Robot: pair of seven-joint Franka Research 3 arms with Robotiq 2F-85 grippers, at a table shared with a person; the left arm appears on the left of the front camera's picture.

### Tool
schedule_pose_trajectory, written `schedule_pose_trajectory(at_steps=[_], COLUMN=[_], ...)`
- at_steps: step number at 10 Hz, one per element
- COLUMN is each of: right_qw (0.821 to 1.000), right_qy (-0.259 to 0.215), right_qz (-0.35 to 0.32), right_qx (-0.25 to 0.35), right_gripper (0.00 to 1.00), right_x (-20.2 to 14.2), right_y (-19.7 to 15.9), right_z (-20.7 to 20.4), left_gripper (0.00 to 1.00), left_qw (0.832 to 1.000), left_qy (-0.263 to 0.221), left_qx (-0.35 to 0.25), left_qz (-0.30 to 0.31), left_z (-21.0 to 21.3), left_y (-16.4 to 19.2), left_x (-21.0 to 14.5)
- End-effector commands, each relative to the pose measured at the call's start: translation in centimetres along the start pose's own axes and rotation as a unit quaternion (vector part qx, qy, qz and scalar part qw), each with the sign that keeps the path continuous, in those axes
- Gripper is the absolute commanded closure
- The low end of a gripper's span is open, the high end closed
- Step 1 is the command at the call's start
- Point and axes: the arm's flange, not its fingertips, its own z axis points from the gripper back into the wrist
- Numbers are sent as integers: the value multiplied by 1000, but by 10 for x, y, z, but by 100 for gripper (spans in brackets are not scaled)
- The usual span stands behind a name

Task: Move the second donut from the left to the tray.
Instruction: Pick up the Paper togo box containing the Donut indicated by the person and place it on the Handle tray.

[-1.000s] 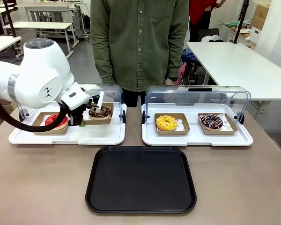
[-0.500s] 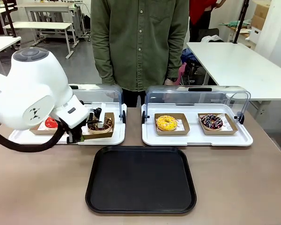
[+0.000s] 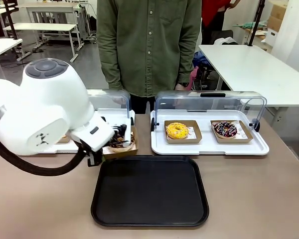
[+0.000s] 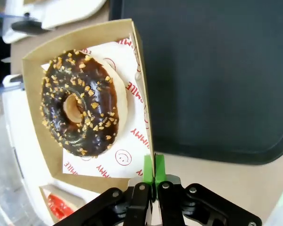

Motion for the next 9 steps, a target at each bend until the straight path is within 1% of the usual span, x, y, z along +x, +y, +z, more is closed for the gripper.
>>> schedule_pose_trajectory(at_steps=[1, 5, 9], right_qw=[1000, 1000, 1000], right_qy=[-13, -13, -13], right_qz=[13, 13, 13], right_qx=[1, 1, 1], right_gripper=[0, 0, 0], right_x=[3, 3, 3], right_y=[-2, -2, -2], right_z=[1, 1, 1], left_gripper=[98, 98, 98], left_qw=[1000, 1000, 999], left_qy=[2, 10, 18], left_qx=[8, 19, 0], left_qz=[7, -14, -31], left_z=[-9, -20, -44], left_y=[-33, -77, -98], left_x=[9, 48, 69])
